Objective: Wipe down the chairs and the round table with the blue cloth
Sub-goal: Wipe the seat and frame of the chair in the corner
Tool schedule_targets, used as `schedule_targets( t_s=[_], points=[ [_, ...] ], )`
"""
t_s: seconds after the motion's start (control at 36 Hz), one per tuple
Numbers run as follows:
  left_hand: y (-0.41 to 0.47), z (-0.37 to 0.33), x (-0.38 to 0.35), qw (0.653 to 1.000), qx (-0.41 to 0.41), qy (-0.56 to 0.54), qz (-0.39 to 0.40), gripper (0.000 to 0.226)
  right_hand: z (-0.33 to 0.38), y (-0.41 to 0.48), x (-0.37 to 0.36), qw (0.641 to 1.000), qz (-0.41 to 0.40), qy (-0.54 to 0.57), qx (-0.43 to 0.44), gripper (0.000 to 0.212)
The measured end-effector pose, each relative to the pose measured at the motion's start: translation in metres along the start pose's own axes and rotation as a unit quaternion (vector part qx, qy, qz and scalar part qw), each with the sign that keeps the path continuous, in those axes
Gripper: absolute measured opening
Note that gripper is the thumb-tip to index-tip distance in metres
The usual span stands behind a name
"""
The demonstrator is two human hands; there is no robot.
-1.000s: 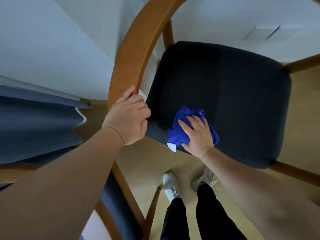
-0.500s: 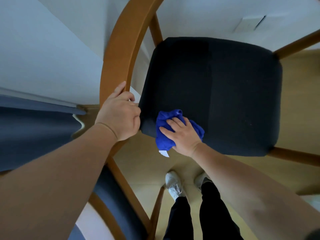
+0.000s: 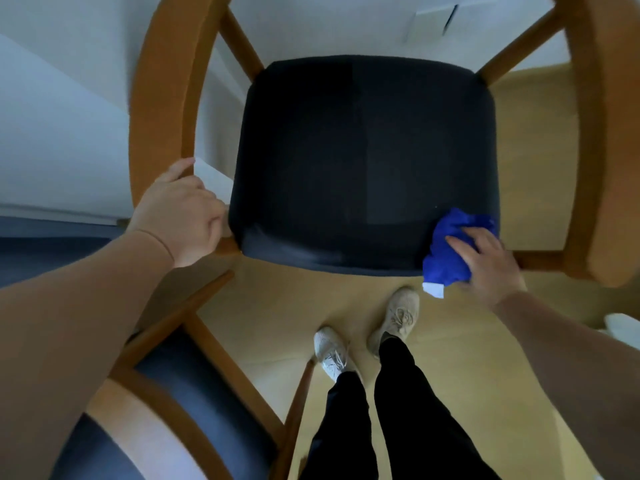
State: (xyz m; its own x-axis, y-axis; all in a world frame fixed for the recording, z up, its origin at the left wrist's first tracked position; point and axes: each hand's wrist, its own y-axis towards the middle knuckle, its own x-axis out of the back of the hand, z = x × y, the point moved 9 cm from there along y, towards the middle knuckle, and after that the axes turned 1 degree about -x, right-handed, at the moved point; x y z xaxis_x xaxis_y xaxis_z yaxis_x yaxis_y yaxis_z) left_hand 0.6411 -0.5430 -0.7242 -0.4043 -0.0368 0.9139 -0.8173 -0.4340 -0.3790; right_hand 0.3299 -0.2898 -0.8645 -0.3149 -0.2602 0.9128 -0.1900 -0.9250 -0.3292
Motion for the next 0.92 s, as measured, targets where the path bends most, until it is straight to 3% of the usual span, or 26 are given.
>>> schedule_targets(
  t_s=[0.19,0.36,0.53,0.75,0.92],
  points=[
    [0.003,0.003,-0.004,0.999,0.009,0.045,-0.003,0.042,-0.009,-0.002,-0.009,0.997,-0.008,0.051,-0.062,0.093],
    [0.012,0.003,-0.01,0.998,-0.02,0.057,0.029,0.039,0.004,0.007,0.007,0.997,-0.041,0.052,-0.04,0.088],
    [0.041,0.024,-0.003,0.997,-0.043,0.055,0.032,0.034,0.076,0.052,0.026,0.992,-0.079,0.082,0.055,0.081],
    [0.057,0.036,0.0,0.992,-0.074,0.078,0.06,0.041,0.177,0.121,0.014,0.984,-0.024,0.05,0.168,0.081],
    [0.057,0.035,0.0,0.995,-0.077,0.047,0.041,0.047,0.208,0.142,-0.004,0.984,0.054,-0.012,0.171,0.079]
  ],
)
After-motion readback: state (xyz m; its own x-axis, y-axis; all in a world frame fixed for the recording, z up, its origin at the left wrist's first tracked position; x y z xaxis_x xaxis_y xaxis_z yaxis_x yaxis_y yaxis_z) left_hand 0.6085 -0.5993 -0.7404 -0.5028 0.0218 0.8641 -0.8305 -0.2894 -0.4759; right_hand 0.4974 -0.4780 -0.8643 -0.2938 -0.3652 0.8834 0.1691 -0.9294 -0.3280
